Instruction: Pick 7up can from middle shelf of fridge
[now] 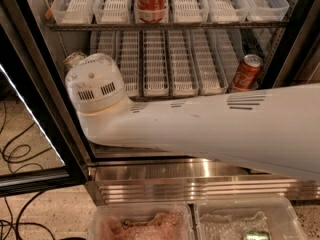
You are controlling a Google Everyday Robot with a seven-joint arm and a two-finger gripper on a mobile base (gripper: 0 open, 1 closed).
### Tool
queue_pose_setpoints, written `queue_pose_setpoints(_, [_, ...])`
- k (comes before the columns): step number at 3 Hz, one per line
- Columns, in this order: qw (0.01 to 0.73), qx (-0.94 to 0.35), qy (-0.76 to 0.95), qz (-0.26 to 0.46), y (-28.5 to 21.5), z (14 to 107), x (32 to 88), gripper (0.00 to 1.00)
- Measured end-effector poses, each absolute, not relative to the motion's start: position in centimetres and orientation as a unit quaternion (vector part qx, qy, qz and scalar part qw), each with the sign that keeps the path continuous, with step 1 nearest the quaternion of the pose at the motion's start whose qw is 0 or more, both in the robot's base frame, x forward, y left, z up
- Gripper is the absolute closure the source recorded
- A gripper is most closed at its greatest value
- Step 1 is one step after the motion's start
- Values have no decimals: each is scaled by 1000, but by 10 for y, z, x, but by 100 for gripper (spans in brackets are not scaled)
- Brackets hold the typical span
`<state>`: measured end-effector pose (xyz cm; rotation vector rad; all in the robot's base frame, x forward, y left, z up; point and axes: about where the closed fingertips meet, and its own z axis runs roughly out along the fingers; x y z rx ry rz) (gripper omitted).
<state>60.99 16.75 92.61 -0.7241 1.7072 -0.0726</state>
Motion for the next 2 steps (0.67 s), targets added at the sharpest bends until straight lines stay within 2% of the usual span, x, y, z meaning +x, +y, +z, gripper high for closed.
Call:
queue_pose_setpoints(1, [604,-310,733,-36,158,932,594,100])
queue_pose_setpoints(2, [597,-287,747,-50,128,924,558,100])
